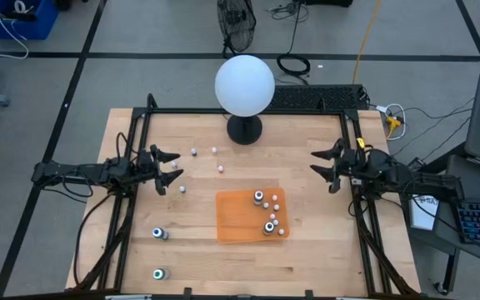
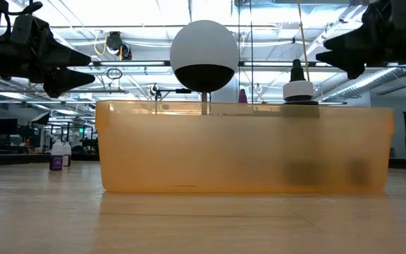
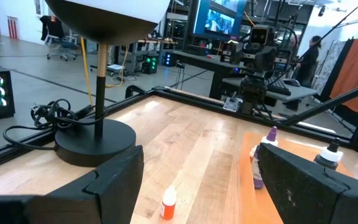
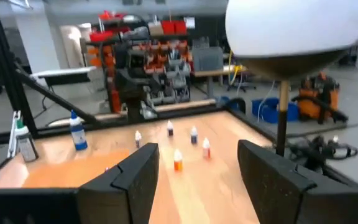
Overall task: Pick & Place food coloring
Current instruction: Put the small orange food coloring bottle into the orange container
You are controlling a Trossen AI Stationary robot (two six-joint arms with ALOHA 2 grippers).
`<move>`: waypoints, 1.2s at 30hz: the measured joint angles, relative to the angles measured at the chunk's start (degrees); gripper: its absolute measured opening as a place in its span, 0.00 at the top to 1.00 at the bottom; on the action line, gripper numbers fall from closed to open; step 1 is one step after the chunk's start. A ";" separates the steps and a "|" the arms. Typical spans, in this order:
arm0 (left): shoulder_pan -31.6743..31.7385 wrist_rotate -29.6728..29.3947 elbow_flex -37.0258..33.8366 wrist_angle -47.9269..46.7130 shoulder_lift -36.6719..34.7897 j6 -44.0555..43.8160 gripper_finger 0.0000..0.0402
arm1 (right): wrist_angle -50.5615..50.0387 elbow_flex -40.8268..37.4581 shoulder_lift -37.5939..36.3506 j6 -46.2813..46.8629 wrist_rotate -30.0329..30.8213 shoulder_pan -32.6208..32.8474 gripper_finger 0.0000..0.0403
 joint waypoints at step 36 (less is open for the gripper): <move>0.02 0.00 -0.01 0.00 -0.01 0.00 0.23 | 2.17 -10.64 -5.98 -0.74 -2.68 0.10 0.48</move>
